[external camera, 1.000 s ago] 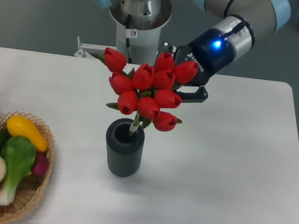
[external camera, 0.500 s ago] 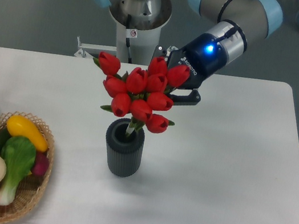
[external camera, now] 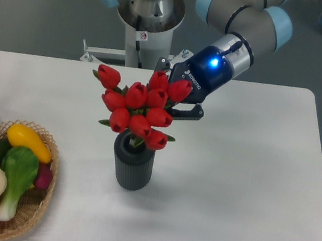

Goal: Insert the flowers into the vase
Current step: 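Lower the tulip stems down into the dark grey vase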

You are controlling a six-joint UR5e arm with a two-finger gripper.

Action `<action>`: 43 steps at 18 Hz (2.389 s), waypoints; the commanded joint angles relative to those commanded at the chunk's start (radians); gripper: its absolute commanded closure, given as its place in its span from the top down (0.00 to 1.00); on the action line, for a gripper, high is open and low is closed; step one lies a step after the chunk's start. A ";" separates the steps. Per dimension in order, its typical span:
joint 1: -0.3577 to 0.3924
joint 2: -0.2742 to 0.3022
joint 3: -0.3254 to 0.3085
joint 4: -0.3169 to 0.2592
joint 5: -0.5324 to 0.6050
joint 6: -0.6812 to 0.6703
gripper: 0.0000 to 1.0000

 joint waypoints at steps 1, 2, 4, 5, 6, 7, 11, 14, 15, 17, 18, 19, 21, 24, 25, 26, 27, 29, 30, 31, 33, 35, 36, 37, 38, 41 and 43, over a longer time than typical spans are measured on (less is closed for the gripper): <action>0.000 0.000 -0.005 0.000 0.000 0.006 0.07; 0.000 -0.002 -0.012 0.000 0.000 0.020 0.07; 0.000 -0.002 -0.029 0.000 0.002 0.052 0.07; 0.000 0.000 -0.037 0.000 0.002 0.060 0.08; 0.000 -0.002 -0.041 0.000 0.002 0.064 0.08; 0.000 -0.002 -0.041 0.003 0.002 0.069 0.08; -0.002 -0.014 -0.045 0.006 0.005 0.075 0.08; -0.002 -0.023 -0.052 0.014 0.020 0.089 0.08; -0.002 -0.029 -0.055 0.014 0.021 0.098 0.08; -0.002 -0.034 -0.071 0.014 0.021 0.130 0.09; -0.002 -0.035 -0.080 0.014 0.021 0.149 0.09; -0.002 -0.038 -0.089 0.015 0.021 0.167 0.09; -0.002 -0.048 -0.101 0.015 0.021 0.201 0.09; -0.002 -0.049 -0.112 0.015 0.023 0.222 0.12; -0.002 -0.055 -0.112 0.015 0.023 0.230 0.16; -0.002 -0.061 -0.112 0.015 0.023 0.238 0.19; -0.002 -0.063 -0.114 0.015 0.031 0.244 0.19; -0.002 -0.063 -0.129 0.018 0.055 0.264 0.26; -0.002 -0.063 -0.133 0.020 0.055 0.271 0.27; -0.002 -0.063 -0.135 0.020 0.055 0.279 0.31; -0.002 -0.063 -0.135 0.020 0.055 0.281 0.37; -0.002 -0.064 -0.135 0.018 0.055 0.282 0.42; -0.002 -0.067 -0.135 0.020 0.055 0.282 0.43; 0.000 -0.067 -0.134 0.020 0.055 0.282 0.44; 0.000 -0.067 -0.134 0.020 0.057 0.284 0.45; 0.003 -0.067 -0.138 0.018 0.057 0.284 0.49; 0.008 -0.067 -0.138 0.018 0.057 0.284 0.50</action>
